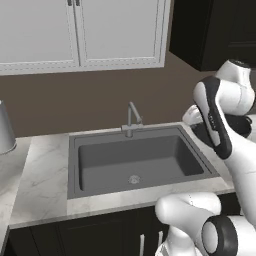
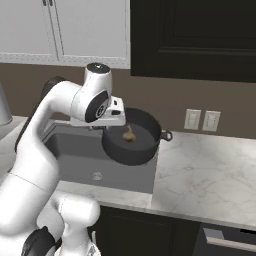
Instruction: Dump the garlic from the pot into the sink. Then turn on the water and wash the garlic. Then turn off the water and put the garlic back in the pot.
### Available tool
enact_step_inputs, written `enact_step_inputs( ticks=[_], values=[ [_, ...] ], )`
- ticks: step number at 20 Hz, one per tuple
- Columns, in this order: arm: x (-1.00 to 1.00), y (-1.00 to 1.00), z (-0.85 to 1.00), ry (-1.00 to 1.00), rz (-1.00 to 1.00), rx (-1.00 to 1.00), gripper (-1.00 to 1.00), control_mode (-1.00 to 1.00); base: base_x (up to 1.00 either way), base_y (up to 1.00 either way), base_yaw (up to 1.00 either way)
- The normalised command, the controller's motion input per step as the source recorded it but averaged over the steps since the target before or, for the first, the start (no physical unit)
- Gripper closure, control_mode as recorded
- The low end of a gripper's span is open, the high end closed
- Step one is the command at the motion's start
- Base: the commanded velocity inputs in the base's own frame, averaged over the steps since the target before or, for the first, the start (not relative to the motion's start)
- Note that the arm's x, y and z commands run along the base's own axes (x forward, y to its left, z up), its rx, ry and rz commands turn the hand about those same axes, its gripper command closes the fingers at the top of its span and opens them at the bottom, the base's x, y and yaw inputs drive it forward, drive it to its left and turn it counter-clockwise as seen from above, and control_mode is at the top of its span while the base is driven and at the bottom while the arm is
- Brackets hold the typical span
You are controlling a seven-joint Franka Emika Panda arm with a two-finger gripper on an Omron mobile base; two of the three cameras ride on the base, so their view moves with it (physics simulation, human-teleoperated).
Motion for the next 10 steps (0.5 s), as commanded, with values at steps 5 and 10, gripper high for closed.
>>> enact_step_inputs(
  ticks=[5,10],
  values=[
    [-0.36,0.87,0.39,0.00,0.02,0.10,1.00,-1.00,0.00,0.00,0.00],
    [-0.15,0.81,0.25,0.00,0.09,0.19,1.00,-1.00,0.00,0.00,0.00]
  ],
)
